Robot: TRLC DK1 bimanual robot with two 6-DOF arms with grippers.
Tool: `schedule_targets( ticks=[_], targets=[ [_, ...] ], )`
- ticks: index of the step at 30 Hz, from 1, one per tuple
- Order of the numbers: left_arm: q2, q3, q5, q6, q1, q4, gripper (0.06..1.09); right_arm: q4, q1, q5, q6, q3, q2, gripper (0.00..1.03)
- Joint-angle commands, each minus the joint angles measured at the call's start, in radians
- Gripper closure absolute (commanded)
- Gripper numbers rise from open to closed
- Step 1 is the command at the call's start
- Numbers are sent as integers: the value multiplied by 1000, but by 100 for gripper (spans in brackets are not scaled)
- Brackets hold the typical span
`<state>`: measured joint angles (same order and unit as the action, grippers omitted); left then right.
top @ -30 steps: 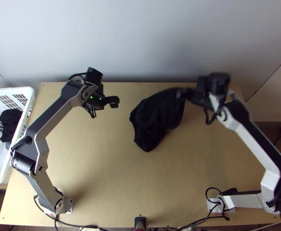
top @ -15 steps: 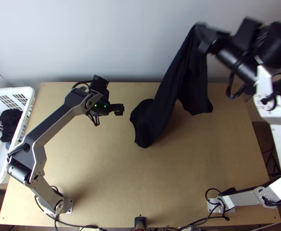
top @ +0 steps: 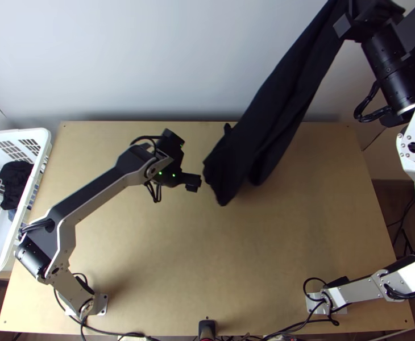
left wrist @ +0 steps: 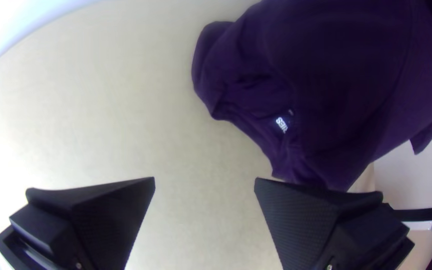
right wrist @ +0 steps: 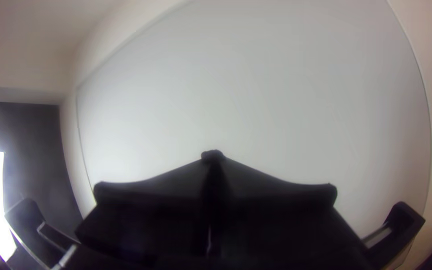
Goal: Fold the t-shirt
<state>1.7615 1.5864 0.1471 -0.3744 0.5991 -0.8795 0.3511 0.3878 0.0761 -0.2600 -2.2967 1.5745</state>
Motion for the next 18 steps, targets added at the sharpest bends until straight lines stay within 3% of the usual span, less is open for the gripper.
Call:
schedule_targets(
  ticks=[1,7,12,16,18],
  targets=[
    [29,-14,0,-52,68,20,12,-20,-18,34,16,-29,5,100],
    [-4,-72,3,-150,137,264,12,12,-4,40,-5,-21,7,100],
    [-42,-109,6,-164,228,496,12,63,-12,40,-33,-7,10,100],
    [-42,-144,11,-291,266,652,11,97,-13,42,-33,5,2,100],
    [-33,-158,11,-302,294,737,11,101,-13,42,-33,11,-5,100]
  ],
)
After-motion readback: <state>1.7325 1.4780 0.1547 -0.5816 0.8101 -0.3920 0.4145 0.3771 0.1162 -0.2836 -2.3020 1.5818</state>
